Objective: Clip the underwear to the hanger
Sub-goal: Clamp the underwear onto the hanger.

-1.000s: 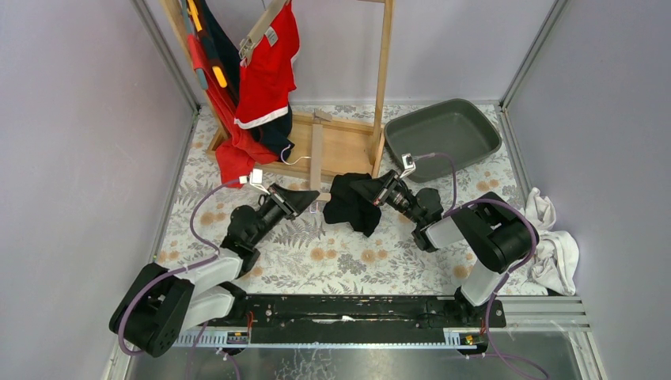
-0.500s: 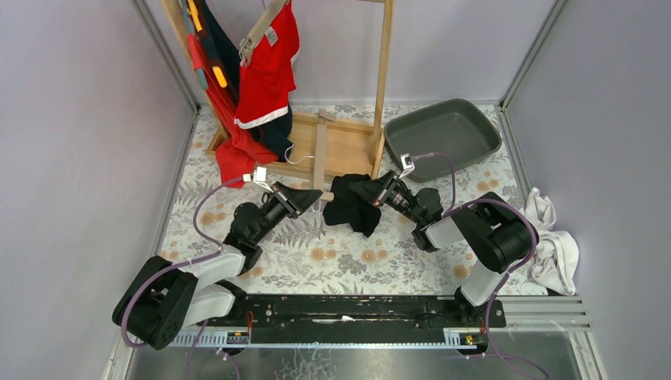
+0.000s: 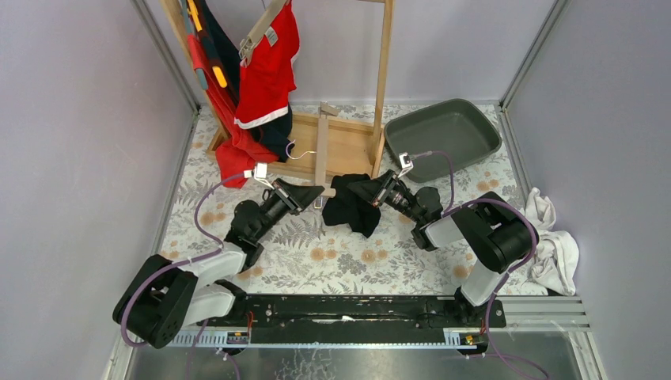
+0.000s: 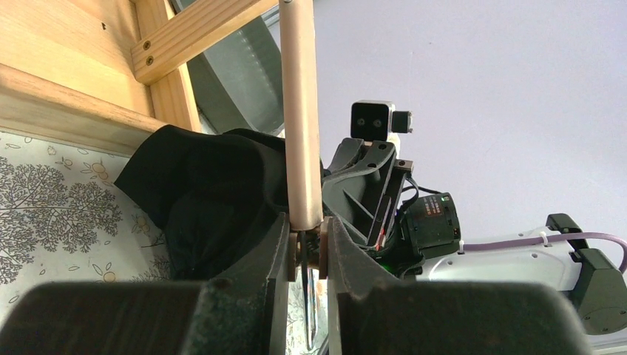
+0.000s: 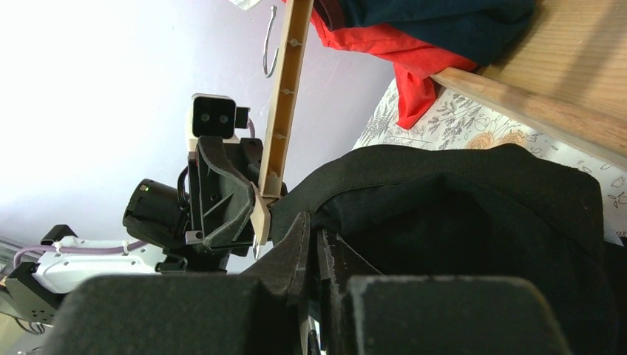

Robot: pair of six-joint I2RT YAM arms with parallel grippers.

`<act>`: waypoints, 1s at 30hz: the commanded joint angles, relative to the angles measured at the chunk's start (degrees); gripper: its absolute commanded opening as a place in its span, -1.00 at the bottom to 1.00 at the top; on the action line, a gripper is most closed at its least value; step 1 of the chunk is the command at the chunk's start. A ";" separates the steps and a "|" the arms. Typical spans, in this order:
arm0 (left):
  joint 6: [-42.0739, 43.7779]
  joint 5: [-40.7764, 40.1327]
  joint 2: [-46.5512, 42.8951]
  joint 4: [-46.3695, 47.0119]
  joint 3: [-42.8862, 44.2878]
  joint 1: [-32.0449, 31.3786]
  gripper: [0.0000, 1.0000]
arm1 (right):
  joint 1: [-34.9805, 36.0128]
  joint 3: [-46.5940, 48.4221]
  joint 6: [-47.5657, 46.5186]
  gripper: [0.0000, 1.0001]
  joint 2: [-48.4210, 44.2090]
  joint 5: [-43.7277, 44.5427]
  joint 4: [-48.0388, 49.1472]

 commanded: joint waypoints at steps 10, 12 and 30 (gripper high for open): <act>1.84 2.82 -1.03 -0.91 3.80 -0.42 -1.00 | -0.28 2.61 -3.98 -1.00 -0.93 -5.00 7.24; 2.76 3.11 -1.70 -2.77 3.94 -0.37 -1.00 | -0.27 2.46 -4.42 -1.00 -1.05 -5.19 7.28; 8.27 8.31 -1.16 -15.65 9.83 0.72 -1.00 | -0.24 1.26 -7.70 -1.00 -2.75 -7.49 7.15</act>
